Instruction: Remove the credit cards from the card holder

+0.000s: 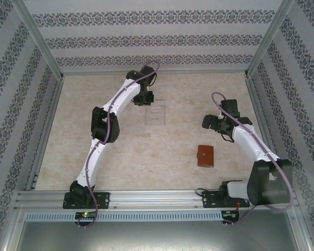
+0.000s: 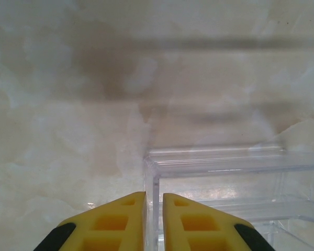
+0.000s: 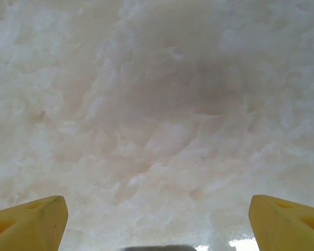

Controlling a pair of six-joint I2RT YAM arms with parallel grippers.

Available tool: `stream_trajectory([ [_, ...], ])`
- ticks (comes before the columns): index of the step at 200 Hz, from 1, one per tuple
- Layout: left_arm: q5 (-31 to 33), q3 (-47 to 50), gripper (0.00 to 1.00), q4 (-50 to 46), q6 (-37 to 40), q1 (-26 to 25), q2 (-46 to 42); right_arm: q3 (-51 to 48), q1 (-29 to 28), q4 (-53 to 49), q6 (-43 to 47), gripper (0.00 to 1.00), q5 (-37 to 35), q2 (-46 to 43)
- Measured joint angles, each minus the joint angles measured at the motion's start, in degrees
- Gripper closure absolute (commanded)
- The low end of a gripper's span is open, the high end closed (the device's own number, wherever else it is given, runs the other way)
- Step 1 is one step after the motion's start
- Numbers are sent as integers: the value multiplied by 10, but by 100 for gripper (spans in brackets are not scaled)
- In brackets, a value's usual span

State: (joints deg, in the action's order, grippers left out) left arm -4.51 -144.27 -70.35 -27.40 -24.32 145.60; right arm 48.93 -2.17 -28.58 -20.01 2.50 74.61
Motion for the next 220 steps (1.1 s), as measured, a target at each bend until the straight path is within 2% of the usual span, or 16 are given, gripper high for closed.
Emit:
stream_trajectory([
  [43, 0, 1, 82, -8, 0, 0, -9, 28, -23, -59, -5, 8, 23, 28],
  [76, 0, 49, 80, -6, 0, 0, -69, 29, -68, -110, -11, 2, 3, 61],
  [144, -20, 318, 78, 93, 0, -1, -266, 10, -138, -152, -52, 2, -33, 96],
  [220, -34, 549, 76, 196, -14, -1, -361, -46, -160, -149, -102, 2, -31, 106],
])
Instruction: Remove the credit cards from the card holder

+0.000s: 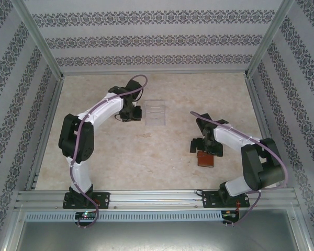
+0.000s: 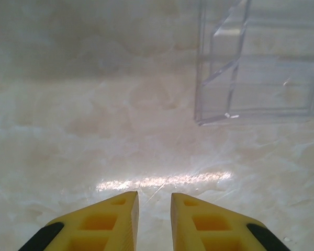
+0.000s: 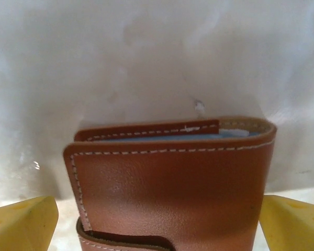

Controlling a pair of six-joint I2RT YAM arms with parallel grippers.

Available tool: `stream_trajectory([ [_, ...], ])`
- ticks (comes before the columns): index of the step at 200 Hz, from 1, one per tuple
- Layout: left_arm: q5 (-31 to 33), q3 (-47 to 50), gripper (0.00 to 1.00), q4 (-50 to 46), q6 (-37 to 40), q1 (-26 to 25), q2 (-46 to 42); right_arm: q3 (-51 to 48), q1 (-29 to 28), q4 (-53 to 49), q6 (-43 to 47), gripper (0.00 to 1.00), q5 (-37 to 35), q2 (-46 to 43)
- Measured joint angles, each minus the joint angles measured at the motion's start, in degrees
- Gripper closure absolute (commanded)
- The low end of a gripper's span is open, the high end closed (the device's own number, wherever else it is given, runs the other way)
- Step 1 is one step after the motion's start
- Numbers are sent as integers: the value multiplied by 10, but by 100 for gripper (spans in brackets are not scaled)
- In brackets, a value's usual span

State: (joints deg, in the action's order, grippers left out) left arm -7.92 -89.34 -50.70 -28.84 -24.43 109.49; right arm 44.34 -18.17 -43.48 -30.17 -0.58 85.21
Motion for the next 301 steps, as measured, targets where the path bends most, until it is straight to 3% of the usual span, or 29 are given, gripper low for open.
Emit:
stream_trajectory([
  [105, -16, 45, 76, 39, -12, 0, -22, -10, -28, 17, -32, 15, 1, 1],
  [159, -13, 65, 76, 47, -12, 0, -29, 2, -80, 11, -65, 18, 2, 5],
  [210, -13, 151, 76, 62, -11, 7, -76, 111, -168, 0, -104, 18, 2, 79],
  [254, -13, 225, 76, 77, -5, 44, -136, 233, -245, -13, -138, 18, 2, 172],
  [301, -21, 267, 76, 88, 4, 73, -177, 322, -289, -26, -178, 19, 6, 247],
])
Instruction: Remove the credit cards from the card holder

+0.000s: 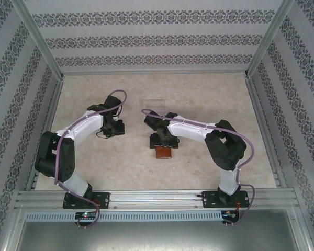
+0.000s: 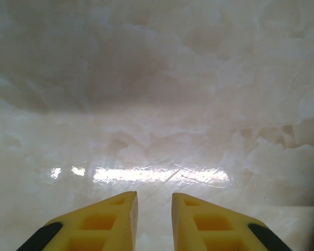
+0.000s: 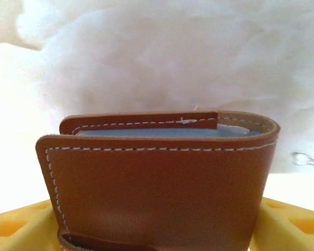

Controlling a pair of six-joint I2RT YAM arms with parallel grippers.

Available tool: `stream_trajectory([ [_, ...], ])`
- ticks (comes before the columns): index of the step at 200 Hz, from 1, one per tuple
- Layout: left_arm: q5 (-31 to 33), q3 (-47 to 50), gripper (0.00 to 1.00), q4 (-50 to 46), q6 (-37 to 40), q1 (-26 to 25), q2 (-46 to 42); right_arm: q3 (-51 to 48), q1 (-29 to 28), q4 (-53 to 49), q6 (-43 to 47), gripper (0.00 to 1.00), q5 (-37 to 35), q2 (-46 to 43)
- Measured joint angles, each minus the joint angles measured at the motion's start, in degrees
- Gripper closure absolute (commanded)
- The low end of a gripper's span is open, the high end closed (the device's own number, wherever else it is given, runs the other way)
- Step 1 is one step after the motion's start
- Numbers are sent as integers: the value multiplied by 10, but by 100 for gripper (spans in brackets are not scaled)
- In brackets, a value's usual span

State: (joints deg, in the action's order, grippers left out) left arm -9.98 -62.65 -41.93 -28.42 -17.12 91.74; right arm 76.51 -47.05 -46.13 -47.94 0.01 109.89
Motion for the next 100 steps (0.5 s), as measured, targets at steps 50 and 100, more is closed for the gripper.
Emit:
stream_trajectory([
  [50, -24, 8, 75, 7, 10, 0, -2, 46, -7, -7, -24, 17, 0, 49],
  [100, -40, 10, 75, 12, 11, 0, -2, 57, -7, -10, -30, 11, 0, 63],
])
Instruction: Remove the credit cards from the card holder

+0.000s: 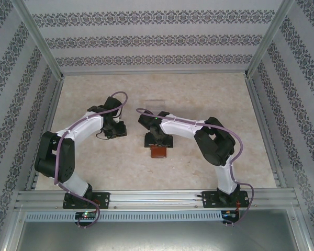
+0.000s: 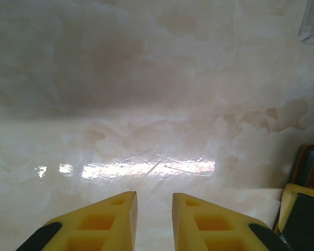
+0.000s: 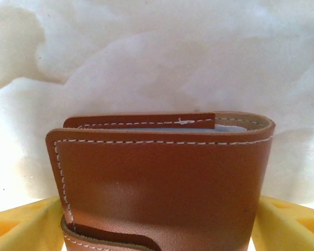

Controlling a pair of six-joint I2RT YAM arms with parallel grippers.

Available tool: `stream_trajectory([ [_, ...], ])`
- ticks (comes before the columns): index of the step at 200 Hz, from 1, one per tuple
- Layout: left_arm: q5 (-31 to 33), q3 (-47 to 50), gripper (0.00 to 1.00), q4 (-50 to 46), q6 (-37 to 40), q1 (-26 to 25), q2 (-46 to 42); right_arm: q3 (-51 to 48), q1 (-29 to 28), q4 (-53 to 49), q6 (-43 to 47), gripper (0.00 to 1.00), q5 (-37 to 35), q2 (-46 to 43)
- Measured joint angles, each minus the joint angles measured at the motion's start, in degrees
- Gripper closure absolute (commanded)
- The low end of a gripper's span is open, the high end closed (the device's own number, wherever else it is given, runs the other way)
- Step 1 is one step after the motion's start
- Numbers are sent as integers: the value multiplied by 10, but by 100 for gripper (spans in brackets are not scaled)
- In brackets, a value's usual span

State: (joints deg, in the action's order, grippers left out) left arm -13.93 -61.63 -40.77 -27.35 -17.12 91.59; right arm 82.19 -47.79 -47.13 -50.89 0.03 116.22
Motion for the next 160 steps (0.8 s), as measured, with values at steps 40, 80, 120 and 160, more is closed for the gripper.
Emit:
stream_trajectory([
  [40, -11, -3, 75, 2, 0, 0, 10, 0, 0, 0, -2, 8, 2, -2],
  [80, -15, -23, 75, 1, -1, -17, 20, -23, 11, 14, -2, 9, 14, -45],
  [120, -19, -43, 75, 1, -16, -45, 34, -89, 40, 65, 0, 15, 54, -116],
  [160, -23, -74, 75, 2, -44, -86, 70, -189, 83, 143, 19, 28, 117, -153],
])
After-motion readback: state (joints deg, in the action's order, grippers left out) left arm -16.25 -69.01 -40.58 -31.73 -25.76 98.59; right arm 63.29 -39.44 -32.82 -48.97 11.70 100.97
